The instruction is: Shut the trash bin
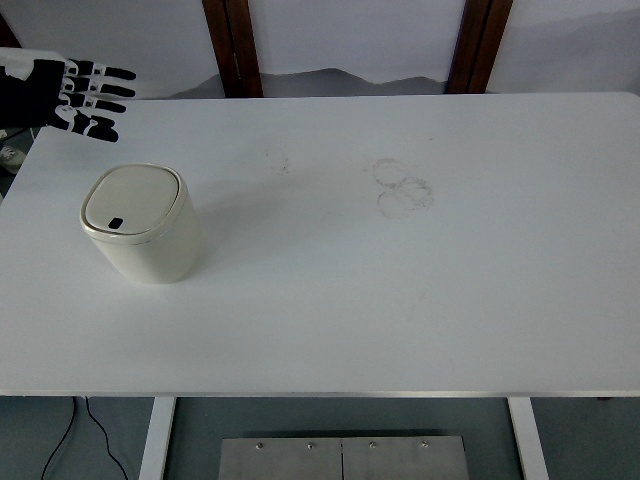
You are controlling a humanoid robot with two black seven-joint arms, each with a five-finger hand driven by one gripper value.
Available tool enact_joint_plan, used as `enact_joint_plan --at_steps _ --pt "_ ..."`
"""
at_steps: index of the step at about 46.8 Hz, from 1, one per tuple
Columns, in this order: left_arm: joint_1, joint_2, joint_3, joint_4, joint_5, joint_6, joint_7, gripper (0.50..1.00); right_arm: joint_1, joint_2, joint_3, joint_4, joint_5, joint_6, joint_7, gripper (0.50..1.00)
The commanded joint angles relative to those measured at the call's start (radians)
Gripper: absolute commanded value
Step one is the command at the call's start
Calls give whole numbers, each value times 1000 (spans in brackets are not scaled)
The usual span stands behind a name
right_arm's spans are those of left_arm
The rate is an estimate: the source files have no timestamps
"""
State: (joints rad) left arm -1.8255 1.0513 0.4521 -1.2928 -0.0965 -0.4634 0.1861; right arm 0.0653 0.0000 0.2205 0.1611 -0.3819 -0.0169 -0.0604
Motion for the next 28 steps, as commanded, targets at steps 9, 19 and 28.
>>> enact_joint_plan --at_steps 9,19,28 --pt "67 -4 -168 84 -75 -1 -123 1000 -1 0 0 0 0 0 -1 995" --pt "150 -8 -254 162 -196 -4 -243 1000 -1 0 0 0 0 0 1 995" --pt "232 -16 -323 257 -276 -3 -329 1000 -2 0 -1 0 0 0 1 995"
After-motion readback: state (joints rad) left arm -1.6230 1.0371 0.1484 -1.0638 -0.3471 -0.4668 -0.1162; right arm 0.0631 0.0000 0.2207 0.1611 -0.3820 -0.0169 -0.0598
